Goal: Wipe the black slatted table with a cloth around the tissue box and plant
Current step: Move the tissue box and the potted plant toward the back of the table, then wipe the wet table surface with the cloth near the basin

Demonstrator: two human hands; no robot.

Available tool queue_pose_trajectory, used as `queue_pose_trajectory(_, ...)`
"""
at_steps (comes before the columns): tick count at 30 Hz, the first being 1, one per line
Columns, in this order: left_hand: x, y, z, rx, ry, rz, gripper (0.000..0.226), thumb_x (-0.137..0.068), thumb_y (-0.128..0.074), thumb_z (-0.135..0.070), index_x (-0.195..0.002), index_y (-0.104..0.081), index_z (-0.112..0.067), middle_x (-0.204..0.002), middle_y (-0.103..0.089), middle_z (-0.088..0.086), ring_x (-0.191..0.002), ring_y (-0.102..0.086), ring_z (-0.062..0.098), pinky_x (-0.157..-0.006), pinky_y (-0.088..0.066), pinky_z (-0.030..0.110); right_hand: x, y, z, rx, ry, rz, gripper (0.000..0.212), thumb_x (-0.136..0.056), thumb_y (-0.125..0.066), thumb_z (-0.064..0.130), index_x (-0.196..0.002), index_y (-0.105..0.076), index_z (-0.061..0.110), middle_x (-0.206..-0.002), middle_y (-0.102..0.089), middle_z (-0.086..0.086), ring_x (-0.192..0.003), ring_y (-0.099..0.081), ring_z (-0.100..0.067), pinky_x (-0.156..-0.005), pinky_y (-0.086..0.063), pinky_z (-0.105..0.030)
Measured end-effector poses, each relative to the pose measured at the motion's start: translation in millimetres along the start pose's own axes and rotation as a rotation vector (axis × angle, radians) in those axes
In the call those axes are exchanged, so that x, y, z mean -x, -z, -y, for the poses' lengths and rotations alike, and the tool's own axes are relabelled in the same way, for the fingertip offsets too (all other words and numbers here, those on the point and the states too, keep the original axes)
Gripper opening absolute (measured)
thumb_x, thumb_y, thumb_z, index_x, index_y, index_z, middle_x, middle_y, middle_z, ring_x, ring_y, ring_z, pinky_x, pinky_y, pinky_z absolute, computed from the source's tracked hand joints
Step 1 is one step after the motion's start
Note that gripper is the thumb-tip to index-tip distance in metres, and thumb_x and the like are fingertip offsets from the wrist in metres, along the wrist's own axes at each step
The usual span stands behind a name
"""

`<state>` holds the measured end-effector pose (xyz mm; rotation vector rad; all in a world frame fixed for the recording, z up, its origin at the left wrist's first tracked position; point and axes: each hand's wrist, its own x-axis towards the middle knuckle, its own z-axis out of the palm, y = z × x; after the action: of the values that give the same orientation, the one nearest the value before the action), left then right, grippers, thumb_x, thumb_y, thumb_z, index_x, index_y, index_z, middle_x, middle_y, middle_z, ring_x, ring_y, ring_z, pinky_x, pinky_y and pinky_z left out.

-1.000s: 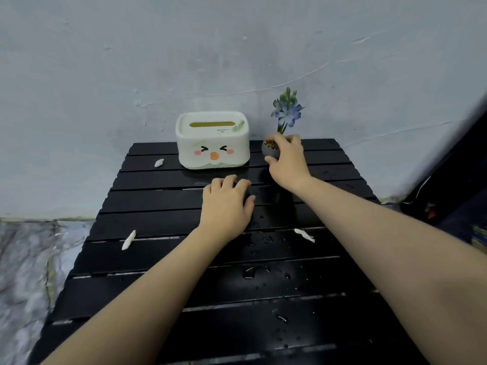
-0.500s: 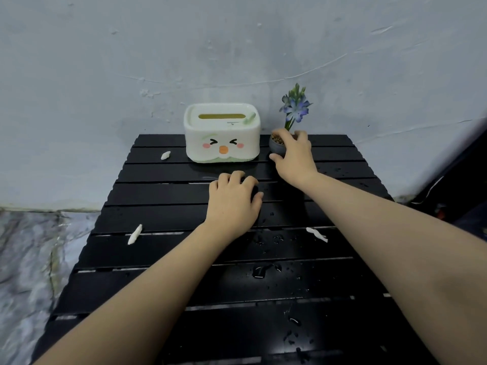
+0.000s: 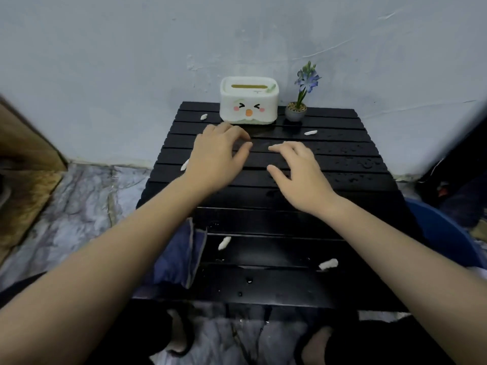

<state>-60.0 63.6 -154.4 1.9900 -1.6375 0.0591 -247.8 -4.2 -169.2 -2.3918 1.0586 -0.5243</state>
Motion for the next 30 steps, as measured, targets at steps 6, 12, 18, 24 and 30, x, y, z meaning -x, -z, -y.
queue_pose_trajectory(6,118.2,36.3,40.0,0.110,0.162,0.125,0.056,-0.091,-0.038,-0.062,-0.134,-0.056,-0.030,-0.139,-0.058,0.002,-0.135,-0.045,0.026,-0.111,-0.037,0.045,75.3,-23.1,15.5,0.153,0.009,0.167,0.053,-0.103,-0.047,0.041,-0.151,-0.040,0.022,-0.162,-0.030,-0.006,-0.149,-0.025,-0.023,-0.123,-0.015,-0.040)
queue_pose_trajectory(12,200.8,29.1,59.3,-0.013,0.373,0.304,0.084,-0.088,-0.024,-0.076,-0.157,-0.013,-0.029,-0.165,-0.005,0.007,-0.153,-0.001,0.021,-0.123,-0.006,0.041,102.7,-48.0,4.3,0.306,-0.003,0.252,0.063,-0.105,-0.034,0.048,-0.158,-0.022,0.016,-0.167,-0.015,-0.009,-0.155,-0.009,-0.024,-0.126,-0.007,-0.044)
queue_pose_trajectory(18,202.1,-1.1,44.9,-0.360,0.342,0.275,0.082,-0.093,-0.003,-0.062,-0.157,-0.008,-0.011,-0.164,-0.005,0.014,-0.153,0.001,0.025,-0.123,-0.002,0.045,108.7,-51.8,2.6,0.306,0.005,0.243,0.060,-0.106,-0.033,0.043,-0.156,-0.026,0.012,-0.166,-0.018,-0.010,-0.155,-0.010,-0.025,-0.125,-0.008,-0.042)
queue_pose_trajectory(24,185.2,-25.1,4.9,-0.315,0.257,0.247,0.071,-0.096,-0.007,-0.049,-0.156,-0.017,-0.012,-0.164,-0.013,0.013,-0.152,-0.007,0.026,-0.124,-0.004,0.044,107.7,-51.1,-1.6,0.294,0.006,0.220,0.054,-0.107,-0.035,0.034,-0.154,-0.031,0.008,-0.165,-0.023,-0.009,-0.154,-0.014,-0.024,-0.124,-0.010,-0.039)
queue_pose_trajectory(30,159.0,-54.3,-45.8,-0.147,0.076,0.227,0.059,-0.104,-0.018,-0.040,-0.153,-0.026,-0.008,-0.161,-0.023,0.013,-0.151,-0.016,0.025,-0.124,-0.008,0.040,100.9,-42.5,-7.5,0.278,-0.055,0.116,0.047,-0.107,-0.036,0.020,-0.151,-0.036,0.003,-0.162,-0.029,-0.014,-0.153,-0.021,-0.027,-0.124,-0.015,-0.041)
